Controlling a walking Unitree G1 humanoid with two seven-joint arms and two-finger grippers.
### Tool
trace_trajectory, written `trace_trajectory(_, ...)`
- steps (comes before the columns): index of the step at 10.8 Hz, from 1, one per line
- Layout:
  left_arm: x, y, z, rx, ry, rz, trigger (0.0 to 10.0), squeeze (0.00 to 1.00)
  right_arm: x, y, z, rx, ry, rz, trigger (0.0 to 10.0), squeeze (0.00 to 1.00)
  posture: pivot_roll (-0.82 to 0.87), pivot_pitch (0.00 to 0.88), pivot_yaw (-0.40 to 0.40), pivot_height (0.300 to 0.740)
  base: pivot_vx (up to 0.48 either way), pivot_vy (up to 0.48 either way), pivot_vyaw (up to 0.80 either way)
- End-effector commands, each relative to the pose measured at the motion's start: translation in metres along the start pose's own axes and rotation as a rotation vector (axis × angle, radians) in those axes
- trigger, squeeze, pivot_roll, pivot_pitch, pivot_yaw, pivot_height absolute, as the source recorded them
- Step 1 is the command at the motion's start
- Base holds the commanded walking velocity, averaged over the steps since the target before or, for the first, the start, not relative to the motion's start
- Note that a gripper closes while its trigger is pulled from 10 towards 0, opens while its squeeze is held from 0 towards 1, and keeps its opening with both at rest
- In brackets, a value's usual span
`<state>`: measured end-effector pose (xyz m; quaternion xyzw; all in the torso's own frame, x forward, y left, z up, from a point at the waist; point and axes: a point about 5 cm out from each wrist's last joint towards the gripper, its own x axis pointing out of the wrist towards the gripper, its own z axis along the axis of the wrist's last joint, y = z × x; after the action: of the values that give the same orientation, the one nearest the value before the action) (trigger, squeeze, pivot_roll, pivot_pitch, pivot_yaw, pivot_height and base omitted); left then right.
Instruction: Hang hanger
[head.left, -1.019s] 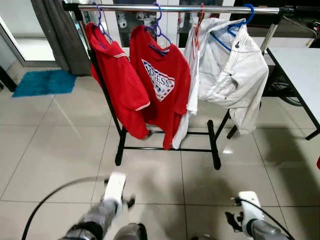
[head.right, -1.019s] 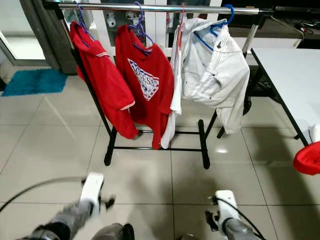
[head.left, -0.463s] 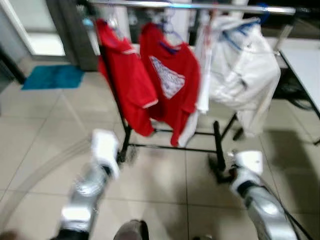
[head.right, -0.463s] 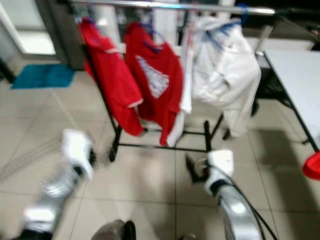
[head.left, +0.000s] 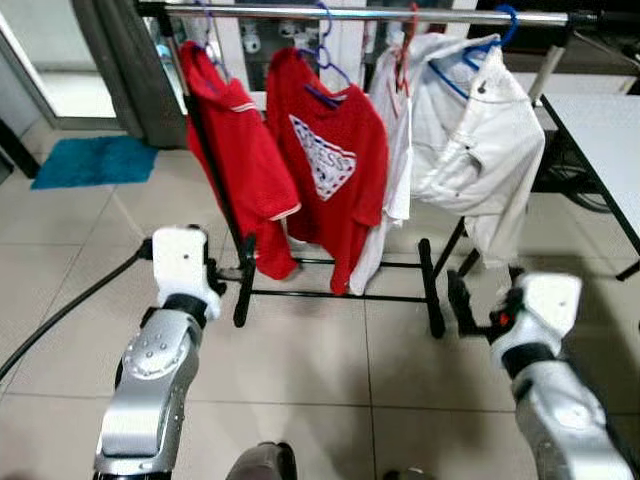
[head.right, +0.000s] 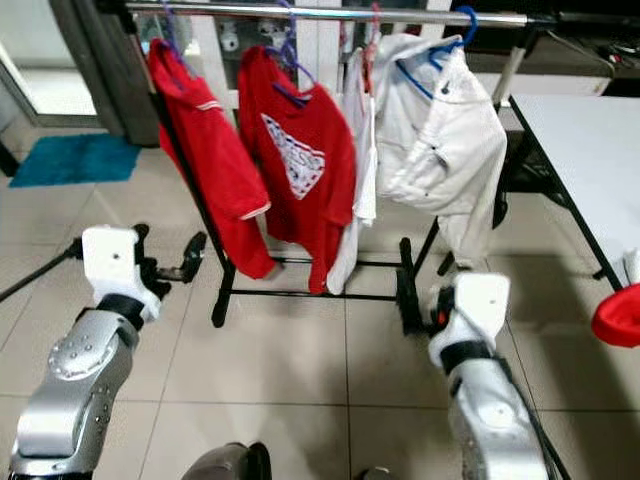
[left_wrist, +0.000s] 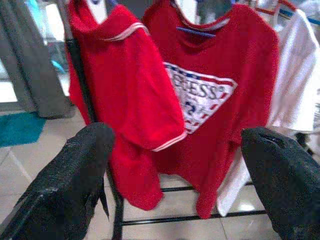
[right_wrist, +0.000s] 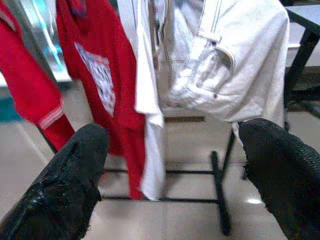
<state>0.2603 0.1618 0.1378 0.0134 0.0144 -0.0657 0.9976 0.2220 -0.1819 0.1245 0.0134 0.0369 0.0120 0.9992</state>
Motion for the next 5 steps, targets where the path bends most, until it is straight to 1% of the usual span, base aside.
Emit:
trace_trajectory(1, 0.0, -0.006, 0.003, 0.014, 0.006, -0.035, 10.0, 1.0, 0.0, 0.0, 0.008, 0.002, -0.006, -0.016, 10.0, 1.0, 0.07, 0.06, 0.05, 0.74, 0.0, 0.0, 0.0)
trace_trajectory(2, 0.002, -0.009, 0.007, 0.024, 0.0, -0.045, 10.0, 1.0, 0.002, -0.001, 0.008, -0.012, 0.006, -0.036, 10.0, 1.0, 0.07, 0.061, 0.05, 0.74, 0.0, 0.0, 0.0)
trace_trajectory(3, 0.005, -0.01, 0.011, 0.059, -0.013, -0.037, 10.0, 1.0, 0.003, 0.0, 0.008, -0.006, 0.002, -0.022, 10.0, 1.0, 0.07, 0.06, 0.054, 0.74, 0.0, 0.0, 0.0)
trace_trajectory(4, 0.006, -0.01, 0.013, 0.064, -0.013, -0.039, 10.0, 1.0, 0.003, 0.002, 0.009, -0.029, 0.011, -0.01, 10.0, 1.0, 0.06, 0.059, 0.06, 0.74, 0.0, 0.0, 0.69)
trace_trajectory(5, 0.006, -0.011, 0.015, 0.068, -0.013, -0.053, 10.0, 0.92, 0.003, 0.008, 0.01, 0.006, 0.018, 0.017, 10.0, 1.0, 0.06, 0.059, 0.066, 0.74, 0.0, 0.0, 0.8)
